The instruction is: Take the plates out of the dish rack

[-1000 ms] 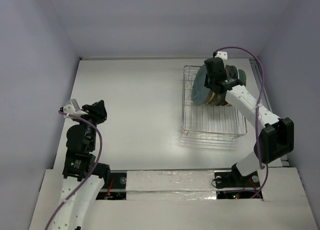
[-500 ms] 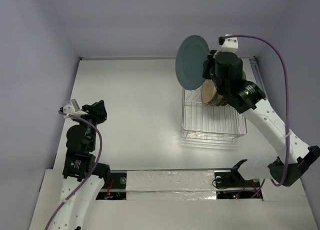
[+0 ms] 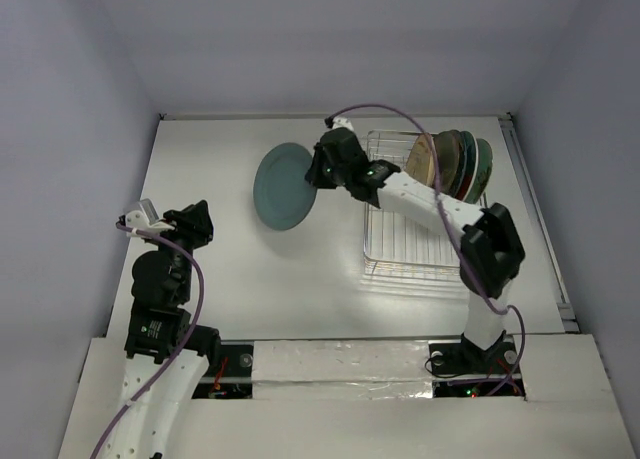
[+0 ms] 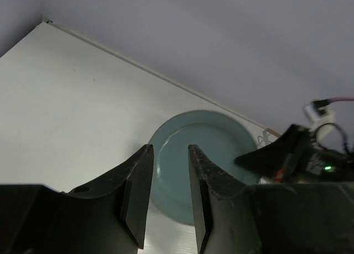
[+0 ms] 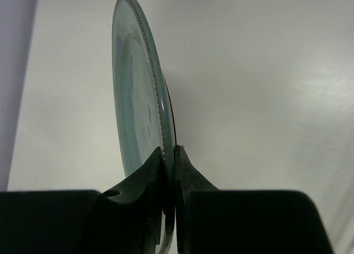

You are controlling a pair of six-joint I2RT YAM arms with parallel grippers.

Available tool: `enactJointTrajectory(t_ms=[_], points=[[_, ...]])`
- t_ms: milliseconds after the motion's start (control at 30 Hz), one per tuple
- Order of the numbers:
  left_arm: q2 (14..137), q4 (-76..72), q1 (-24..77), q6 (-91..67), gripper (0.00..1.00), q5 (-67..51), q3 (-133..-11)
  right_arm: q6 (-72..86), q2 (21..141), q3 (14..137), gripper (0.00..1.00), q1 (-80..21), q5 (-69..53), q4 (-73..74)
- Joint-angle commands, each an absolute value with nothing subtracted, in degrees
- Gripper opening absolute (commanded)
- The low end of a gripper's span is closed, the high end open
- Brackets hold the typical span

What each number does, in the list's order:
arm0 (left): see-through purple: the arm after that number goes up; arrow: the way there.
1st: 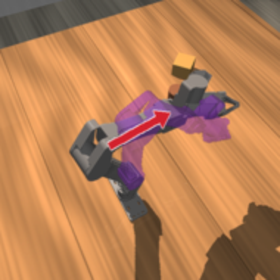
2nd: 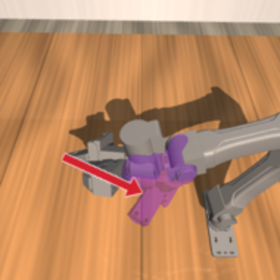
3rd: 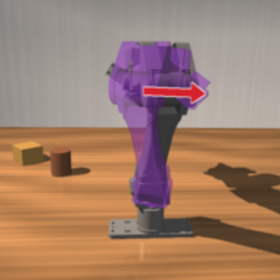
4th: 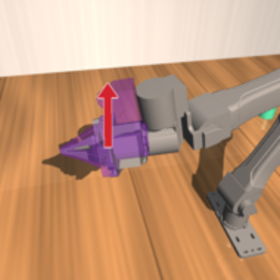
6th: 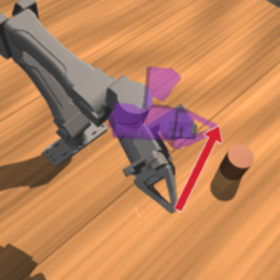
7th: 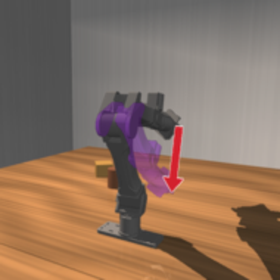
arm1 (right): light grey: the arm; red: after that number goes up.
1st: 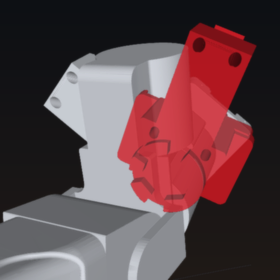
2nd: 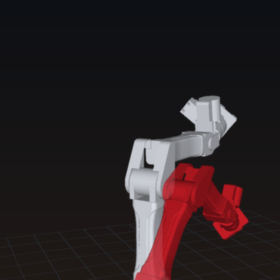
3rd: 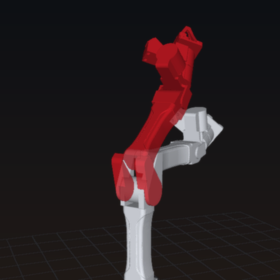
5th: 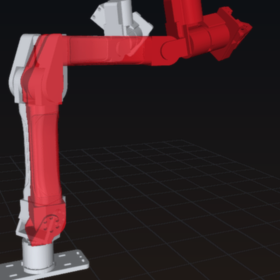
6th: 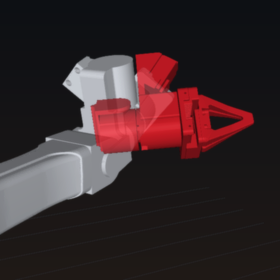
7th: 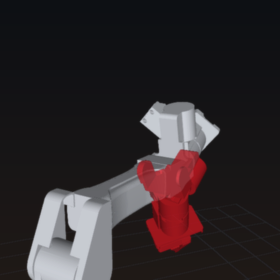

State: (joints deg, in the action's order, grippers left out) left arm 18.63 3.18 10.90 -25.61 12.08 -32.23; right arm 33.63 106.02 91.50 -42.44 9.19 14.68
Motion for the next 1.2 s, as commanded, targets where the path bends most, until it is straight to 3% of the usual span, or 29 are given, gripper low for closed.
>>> enactJointTrajectory(t_ms=[0,267,333,367,467,633,733,867,1000,1167], points=[[17.93,1.67,11.16,-25.49,0.29,11.87,-32.17,41.65,107.38,96.86,0.00,-43.15,4.40,0.62],[17.75,1.32,11.16,-25.58,0.29,11.87,-32.08,48.07,113.64,89.31,0.00,-43.15,5.01,-7.73],[17.67,1.32,11.16,-25.58,0.29,11.87,-31.99,49.12,113.82,85.72,0.09,-43.15,5.79,-9.05],[17.67,1.32,11.16,-25.49,0.29,11.87,-32.08,49.30,113.99,84.56,0.23,-43.68,6.24,-9.23],[17.75,1.41,11.16,-25.58,0.29,11.87,-32.08,49.22,114.78,81.40,0.43,-44.20,7.47,-9.41],[17.75,1.32,11.16,-25.58,0.29,11.87,-31.99,49.13,116.98,81.30,0.50,-44.73,7.12,-7.13],[17.75,1.58,11.16,-25.66,0.29,11.87,-32.17,48.61,118.56,82.70,0.73,-44.74,7.38,-4.58],[17.84,1.67,11.16,-25.66,0.29,11.87,-32.08,47.90,118.13,82.79,0.89,-45.26,8.17,-3.08],[17.84,1.67,11.16,-25.58,0.29,11.87,-32.17,45.71,115.58,84.28,0.97,-46.31,11.16,1.13],[17.67,1.67,11.16,-25.58,0.29,11.87,-32.17,40.09,109.09,87.97,0.97,-47.55,14.50,9.04]])
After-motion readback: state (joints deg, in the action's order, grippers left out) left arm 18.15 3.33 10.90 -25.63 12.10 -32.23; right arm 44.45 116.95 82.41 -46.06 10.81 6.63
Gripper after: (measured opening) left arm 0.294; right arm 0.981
